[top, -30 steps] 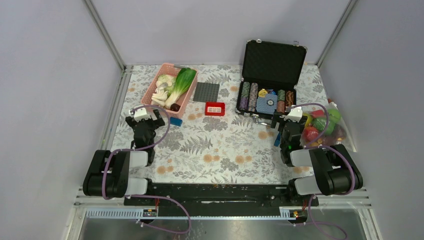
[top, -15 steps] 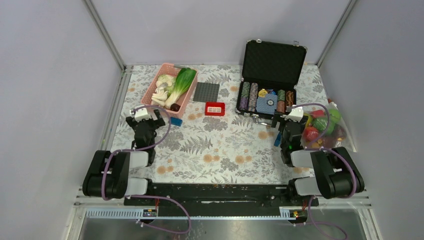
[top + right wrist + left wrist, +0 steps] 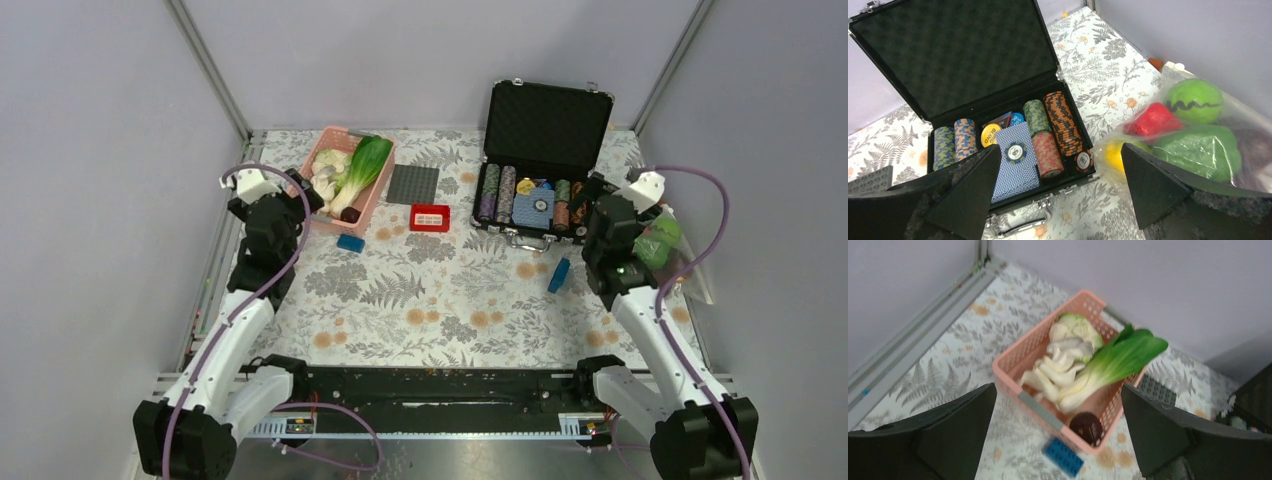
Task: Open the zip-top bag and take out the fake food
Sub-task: Pick up the zipper food storage bag at the center of the board.
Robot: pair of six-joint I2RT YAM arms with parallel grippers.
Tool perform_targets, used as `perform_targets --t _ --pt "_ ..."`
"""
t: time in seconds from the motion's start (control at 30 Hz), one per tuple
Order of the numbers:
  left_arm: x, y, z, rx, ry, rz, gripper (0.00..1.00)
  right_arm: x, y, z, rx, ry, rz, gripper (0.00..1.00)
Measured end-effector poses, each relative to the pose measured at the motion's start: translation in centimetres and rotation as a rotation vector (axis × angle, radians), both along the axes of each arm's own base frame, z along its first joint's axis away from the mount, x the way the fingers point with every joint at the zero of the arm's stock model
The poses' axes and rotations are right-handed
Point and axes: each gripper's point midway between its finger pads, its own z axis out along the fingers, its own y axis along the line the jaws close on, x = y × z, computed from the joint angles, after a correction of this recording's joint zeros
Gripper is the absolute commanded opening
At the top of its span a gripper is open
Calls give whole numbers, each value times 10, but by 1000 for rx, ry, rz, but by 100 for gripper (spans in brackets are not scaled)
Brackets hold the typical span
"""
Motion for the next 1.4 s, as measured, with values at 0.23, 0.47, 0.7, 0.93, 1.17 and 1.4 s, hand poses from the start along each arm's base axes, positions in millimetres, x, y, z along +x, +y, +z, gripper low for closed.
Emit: perform_targets --t 0.23,0.47,0.7,0.93,1.17,1.4 --pt "-22 -11 0 -80 168 -68 99 -15 2 18 39 164 -9 98" --pt "-41 -29 2 -133 252 -199 99 -41 -34 -14 109 377 -168 98" --pt "-57 -54 -1 -176 329 -346 99 -101 -82 -54 265 416 -451 98" --pt "-67 -67 10 -184 349 -433 99 -145 -110 -78 393 360 -652 98" --pt "-66 -74 9 -192 371 -469 98 -168 -125 -104 527 325 -768 99" --pt "-64 -80 -3 -209 423 -495 98 -137 -113 -113 653 222 -596 89"
